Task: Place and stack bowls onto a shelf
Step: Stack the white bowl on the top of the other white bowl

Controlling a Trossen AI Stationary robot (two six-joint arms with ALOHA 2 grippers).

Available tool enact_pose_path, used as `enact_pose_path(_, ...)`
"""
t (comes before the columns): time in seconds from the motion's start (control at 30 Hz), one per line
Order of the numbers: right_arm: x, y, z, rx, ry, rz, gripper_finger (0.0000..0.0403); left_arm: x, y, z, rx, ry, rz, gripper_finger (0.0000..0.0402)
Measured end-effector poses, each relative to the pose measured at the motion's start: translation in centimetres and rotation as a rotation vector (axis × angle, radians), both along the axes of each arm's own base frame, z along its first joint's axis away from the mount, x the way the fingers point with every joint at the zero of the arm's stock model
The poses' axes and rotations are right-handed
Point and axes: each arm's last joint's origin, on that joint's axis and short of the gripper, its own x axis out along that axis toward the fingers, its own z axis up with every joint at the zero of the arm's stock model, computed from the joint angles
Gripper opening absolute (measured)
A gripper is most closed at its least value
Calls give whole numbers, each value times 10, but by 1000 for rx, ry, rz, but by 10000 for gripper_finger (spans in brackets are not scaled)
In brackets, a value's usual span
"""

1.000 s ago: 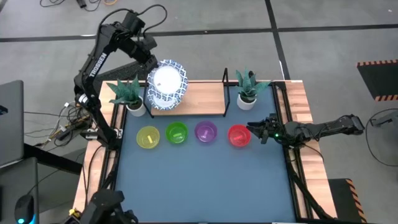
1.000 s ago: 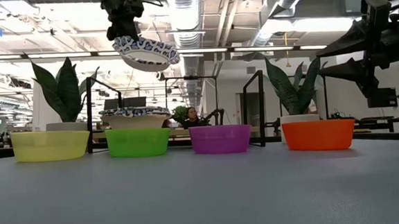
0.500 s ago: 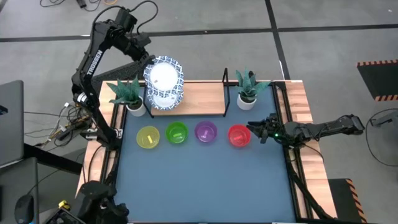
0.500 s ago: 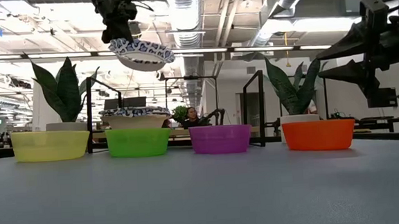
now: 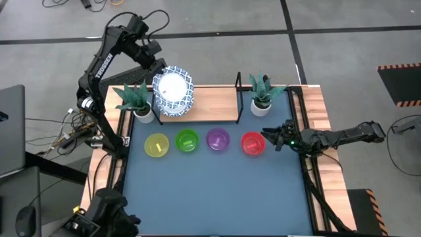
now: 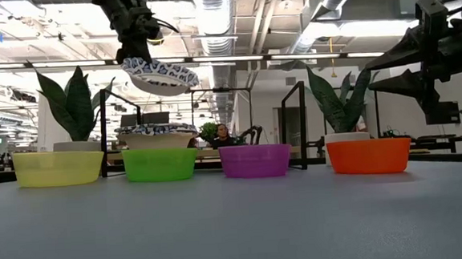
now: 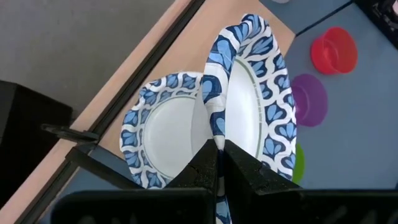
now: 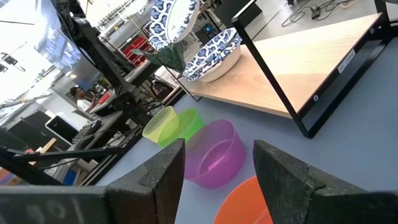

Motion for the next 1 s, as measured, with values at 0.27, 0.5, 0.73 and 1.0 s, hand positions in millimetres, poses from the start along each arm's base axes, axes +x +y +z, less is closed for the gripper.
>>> enact_pose_path(0.27, 0, 0, 0, 1, 0, 0, 215, -2, 0, 0, -2, 1, -13, 0)
enact_pose_path(0.5, 0, 0, 0, 1, 0, 1, 215, -2, -1, -1, -13, -4, -23, 0)
enact_pose_path(0.73, 0, 0, 0, 1, 0, 0, 215, -2, -1, -1, -13, -5, -22, 0)
enact_pose_path(1.0, 0, 0, 0, 6, -2, 0, 215, -2, -1, -1, -14, -5, -21, 0)
